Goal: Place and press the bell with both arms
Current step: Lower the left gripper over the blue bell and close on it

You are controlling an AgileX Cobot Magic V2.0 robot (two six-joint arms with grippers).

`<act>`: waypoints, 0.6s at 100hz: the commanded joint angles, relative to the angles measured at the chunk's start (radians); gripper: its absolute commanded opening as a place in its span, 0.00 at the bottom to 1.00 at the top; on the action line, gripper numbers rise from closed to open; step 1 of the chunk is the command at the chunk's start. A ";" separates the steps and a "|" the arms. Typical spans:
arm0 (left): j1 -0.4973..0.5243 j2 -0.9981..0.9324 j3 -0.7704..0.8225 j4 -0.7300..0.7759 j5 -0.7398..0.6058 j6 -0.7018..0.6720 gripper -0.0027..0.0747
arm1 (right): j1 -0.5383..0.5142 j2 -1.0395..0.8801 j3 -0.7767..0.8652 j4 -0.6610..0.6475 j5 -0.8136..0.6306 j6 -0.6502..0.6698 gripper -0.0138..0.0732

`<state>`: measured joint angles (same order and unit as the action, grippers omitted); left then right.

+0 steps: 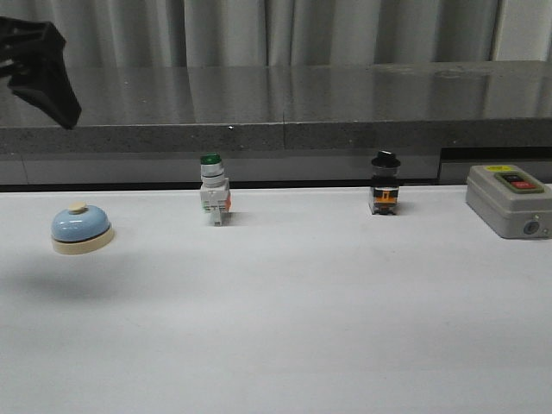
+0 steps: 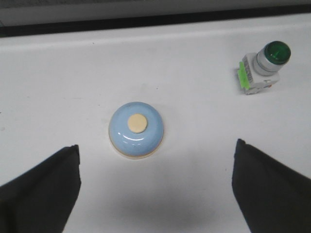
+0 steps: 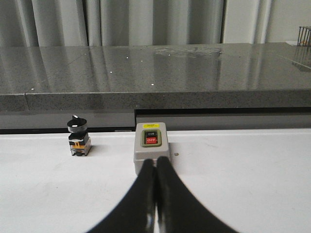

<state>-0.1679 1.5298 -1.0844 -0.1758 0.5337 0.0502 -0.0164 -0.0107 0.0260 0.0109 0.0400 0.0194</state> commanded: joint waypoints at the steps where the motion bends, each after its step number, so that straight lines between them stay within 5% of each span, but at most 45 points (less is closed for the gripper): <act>1: -0.006 0.036 -0.096 -0.014 0.025 -0.010 0.82 | -0.005 -0.014 -0.014 -0.011 -0.074 -0.004 0.08; 60: 0.024 0.378 -0.382 0.052 0.253 -0.010 0.82 | -0.005 -0.014 -0.014 -0.011 -0.074 -0.004 0.08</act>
<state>-0.1496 1.9422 -1.4324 -0.1239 0.8027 0.0502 -0.0164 -0.0107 0.0260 0.0109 0.0400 0.0194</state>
